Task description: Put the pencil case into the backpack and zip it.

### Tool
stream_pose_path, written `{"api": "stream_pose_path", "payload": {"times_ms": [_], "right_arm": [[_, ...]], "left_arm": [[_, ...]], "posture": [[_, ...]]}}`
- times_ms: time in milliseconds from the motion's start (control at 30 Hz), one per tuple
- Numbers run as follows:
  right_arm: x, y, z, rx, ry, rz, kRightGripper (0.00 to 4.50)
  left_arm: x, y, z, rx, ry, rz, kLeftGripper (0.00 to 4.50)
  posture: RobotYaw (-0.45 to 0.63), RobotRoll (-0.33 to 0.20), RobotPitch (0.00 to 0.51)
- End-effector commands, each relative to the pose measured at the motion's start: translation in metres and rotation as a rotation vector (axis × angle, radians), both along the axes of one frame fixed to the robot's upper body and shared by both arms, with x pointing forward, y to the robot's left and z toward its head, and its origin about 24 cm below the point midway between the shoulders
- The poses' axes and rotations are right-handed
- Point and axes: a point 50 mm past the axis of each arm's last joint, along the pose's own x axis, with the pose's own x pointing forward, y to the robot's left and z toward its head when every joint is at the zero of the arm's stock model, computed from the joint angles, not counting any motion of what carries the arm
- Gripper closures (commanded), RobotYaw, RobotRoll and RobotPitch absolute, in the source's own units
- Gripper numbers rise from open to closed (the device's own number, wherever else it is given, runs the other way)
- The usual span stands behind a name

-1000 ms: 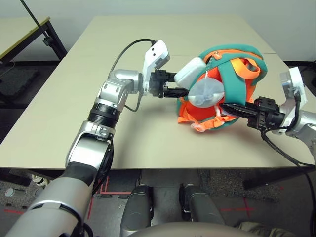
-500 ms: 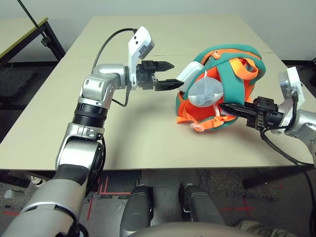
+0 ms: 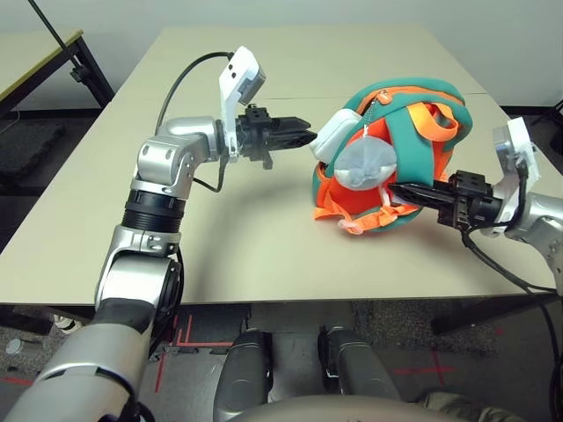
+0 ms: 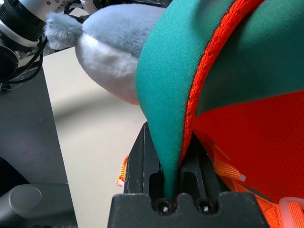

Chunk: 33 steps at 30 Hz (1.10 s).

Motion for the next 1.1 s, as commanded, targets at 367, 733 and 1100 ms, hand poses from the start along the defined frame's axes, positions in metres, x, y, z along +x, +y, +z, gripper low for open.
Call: {"api": "stream_pose_path", "payload": {"times_ms": [367,733,1100], "right_arm": [[-0.006,0.003,-0.002,-0.008,-0.001,0.019,4.46],[-0.004,0.004,-0.001,-0.008,-0.005,0.021,4.46],[-0.001,0.006,-0.001,-0.004,-0.005,0.027,4.46]], "left_arm": [[0.009,-0.025,-0.015,-0.039,0.028,-0.036,4.5],[0.011,-0.068,-0.046,-0.025,0.007,-0.021,4.5],[0.0,-0.045,-0.047,-0.007,0.005,-0.014,4.5]], "posture": [[0.06,0.0,0.094],[0.05,0.0,0.092],[0.08,0.0,0.102]]}}
